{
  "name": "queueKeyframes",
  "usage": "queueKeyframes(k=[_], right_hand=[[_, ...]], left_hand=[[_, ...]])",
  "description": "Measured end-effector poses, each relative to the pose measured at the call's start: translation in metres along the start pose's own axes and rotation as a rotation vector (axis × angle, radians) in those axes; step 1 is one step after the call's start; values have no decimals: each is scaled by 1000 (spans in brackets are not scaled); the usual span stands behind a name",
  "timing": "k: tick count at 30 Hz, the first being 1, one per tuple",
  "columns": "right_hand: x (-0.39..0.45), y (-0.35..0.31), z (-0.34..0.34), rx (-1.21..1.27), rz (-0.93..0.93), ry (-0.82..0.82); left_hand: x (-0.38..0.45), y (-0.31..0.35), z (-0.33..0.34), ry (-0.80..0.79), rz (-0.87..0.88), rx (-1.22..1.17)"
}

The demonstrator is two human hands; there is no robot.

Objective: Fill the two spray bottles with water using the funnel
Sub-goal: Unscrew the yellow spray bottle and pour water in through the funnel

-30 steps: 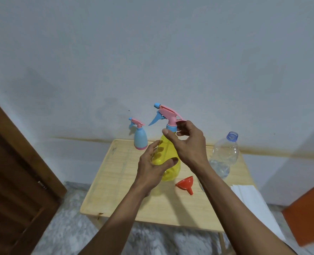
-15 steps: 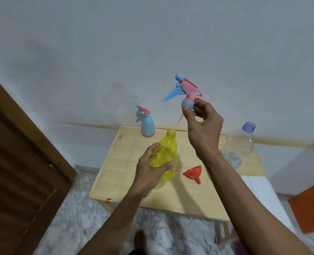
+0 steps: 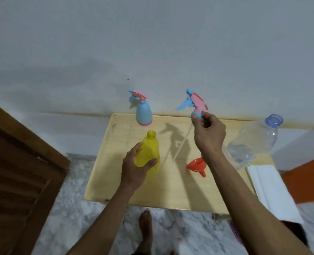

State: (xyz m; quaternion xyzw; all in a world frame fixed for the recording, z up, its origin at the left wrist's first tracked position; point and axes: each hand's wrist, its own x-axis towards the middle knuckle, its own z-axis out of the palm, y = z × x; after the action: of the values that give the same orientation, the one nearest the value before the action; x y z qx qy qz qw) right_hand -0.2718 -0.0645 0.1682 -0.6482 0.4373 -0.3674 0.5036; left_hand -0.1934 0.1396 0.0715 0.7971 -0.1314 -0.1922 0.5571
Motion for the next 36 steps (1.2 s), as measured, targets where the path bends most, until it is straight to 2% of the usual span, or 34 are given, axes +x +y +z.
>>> queueKeyframes(k=[7, 14, 25, 36], right_hand=[[-6, 85, 37, -305, 185, -161], [-9, 128, 69, -588, 248, -327], [4, 140, 84, -671, 368, -393], [8, 144, 83, -709, 319, -440]], left_hand=[[21, -30, 14, -15, -23, 33], [26, -46, 20, -60, -32, 79], [40, -59, 24, -90, -38, 104], [38, -61, 29, -101, -25, 111]])
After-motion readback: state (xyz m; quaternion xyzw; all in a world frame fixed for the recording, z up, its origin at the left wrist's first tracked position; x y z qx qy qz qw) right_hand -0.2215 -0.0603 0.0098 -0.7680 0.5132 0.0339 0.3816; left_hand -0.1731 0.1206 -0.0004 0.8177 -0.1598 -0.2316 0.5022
